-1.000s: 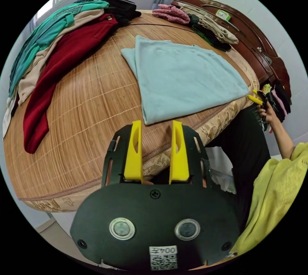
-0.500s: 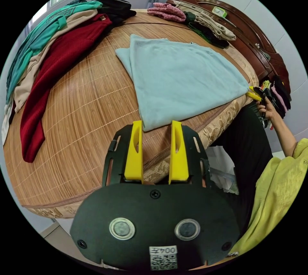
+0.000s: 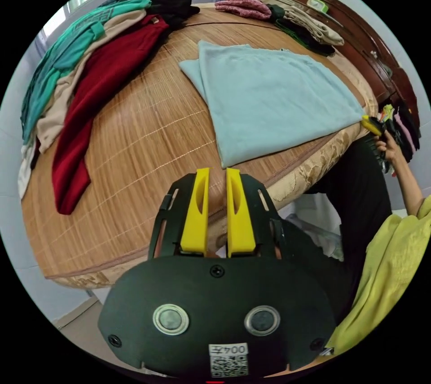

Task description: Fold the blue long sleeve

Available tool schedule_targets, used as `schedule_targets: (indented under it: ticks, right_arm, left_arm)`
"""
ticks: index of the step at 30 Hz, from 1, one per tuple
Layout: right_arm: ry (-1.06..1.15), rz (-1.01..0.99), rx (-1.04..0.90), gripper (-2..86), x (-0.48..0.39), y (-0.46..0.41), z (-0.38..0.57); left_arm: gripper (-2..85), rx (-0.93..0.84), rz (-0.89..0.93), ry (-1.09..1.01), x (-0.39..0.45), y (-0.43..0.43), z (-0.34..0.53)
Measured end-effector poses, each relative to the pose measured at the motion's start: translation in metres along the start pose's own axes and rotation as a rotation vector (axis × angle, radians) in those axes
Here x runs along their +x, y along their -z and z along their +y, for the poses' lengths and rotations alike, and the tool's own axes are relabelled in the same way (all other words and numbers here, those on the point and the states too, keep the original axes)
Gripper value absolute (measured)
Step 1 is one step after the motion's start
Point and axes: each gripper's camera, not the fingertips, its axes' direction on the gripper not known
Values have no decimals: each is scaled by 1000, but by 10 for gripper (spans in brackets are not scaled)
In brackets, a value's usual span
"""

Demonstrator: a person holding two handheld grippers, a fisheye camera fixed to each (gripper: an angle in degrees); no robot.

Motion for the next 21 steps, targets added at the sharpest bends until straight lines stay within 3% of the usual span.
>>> schedule_targets:
  ticks: [8,16,21]
  right_arm:
    - [-63,-175,51,112,11,21,4]
    - [-54,-92,32,46,-10,14,-2]
    - [-11,-90,28,43,-36,20,-3]
  left_arm:
    - [101,89,-90,-209,91,49,-6]
    - [155,119,36,-581,293,15,-75]
    - [165,133,-32,-837,428,-16,-102]
